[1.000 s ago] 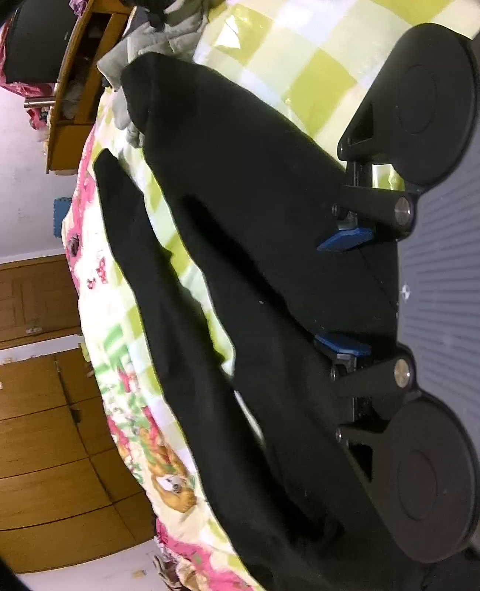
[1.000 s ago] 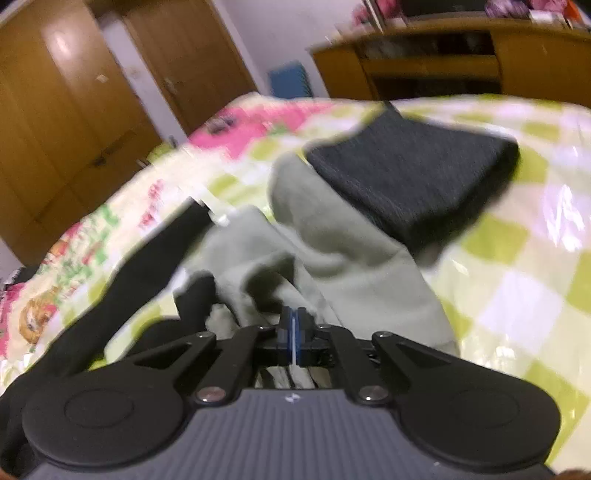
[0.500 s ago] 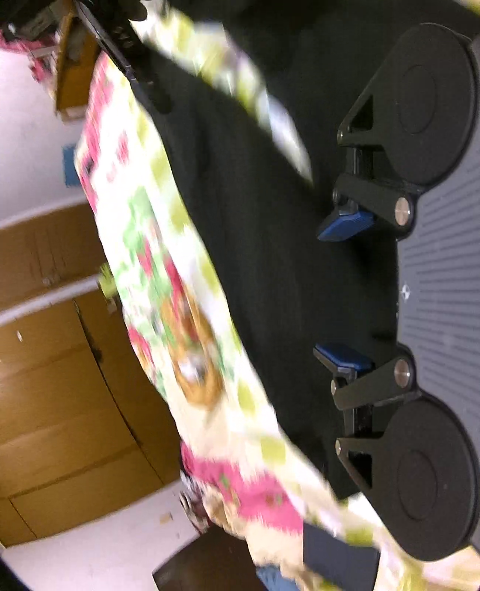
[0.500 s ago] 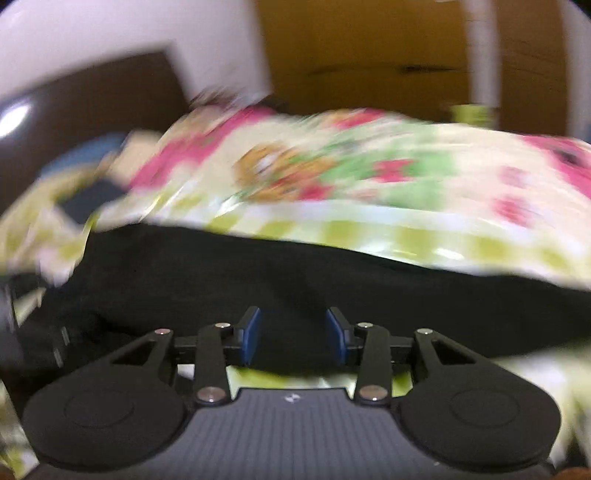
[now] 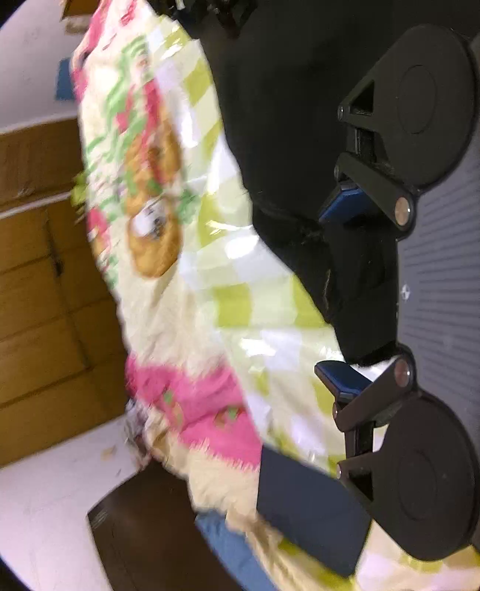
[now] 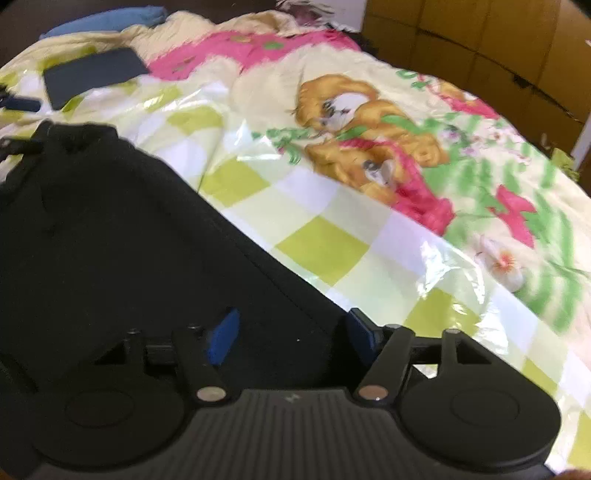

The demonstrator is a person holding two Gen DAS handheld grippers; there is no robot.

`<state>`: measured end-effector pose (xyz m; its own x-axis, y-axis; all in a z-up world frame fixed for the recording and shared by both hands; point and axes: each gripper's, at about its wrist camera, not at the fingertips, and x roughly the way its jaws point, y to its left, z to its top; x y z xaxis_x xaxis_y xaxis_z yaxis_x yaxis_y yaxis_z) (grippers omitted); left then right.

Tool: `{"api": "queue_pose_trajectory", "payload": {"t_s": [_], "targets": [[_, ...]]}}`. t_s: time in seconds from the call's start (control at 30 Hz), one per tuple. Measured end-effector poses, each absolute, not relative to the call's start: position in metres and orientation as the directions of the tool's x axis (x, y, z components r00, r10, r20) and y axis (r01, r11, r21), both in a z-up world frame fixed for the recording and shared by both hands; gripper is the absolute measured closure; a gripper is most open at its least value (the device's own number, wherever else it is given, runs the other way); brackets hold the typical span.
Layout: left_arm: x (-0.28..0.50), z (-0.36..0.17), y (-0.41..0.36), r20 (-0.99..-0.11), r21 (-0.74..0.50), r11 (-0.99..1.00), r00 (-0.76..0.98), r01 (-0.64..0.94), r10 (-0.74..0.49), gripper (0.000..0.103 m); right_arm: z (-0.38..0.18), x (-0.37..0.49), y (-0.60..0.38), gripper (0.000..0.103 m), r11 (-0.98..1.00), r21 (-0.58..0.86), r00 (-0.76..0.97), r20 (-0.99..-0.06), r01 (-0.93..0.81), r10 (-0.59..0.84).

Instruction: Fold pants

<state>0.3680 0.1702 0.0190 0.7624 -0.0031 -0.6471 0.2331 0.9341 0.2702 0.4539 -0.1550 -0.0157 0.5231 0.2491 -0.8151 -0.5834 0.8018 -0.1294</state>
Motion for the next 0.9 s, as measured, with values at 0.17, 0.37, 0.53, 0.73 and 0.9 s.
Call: {"api": "queue_pose_trajectory", "payload": {"t_s": [0.17,0.37,0.53,0.73,0.9], "targets": [[0.395,-0.007,0.173,-0.74,0.273,0.933,0.671,0.234,0.048,0.047,-0.017,0.458,-0.158,0.078,0.831,-0.087,0.51,-0.823,-0.55,0.251],[0.382,0.002,0.166,-0.703,0.304,0.936,0.704,0.174,0.097,0.077,0.0,0.444,-0.16,0.101,0.861,-0.099,0.545,-0.808,-0.499,0.224],[0.354,0.042,0.177,-0.649,0.239,0.961,0.759,0.138,0.053,0.078,0.043,0.412,-0.165,0.103,0.858,-0.079,0.588,-0.76,-0.508,0.278],[0.292,0.086,0.195,-0.599,0.184,0.971,0.801,0.152,-0.012,0.086,0.083,0.357,-0.168,0.101,0.819,-0.068,0.596,-0.72,-0.57,0.355],[0.305,0.073,0.196,-0.615,0.166,0.969,0.787,0.18,-0.041,0.079,0.052,0.388,-0.144,0.079,0.818,-0.117,0.581,-0.76,-0.563,0.291]]}}
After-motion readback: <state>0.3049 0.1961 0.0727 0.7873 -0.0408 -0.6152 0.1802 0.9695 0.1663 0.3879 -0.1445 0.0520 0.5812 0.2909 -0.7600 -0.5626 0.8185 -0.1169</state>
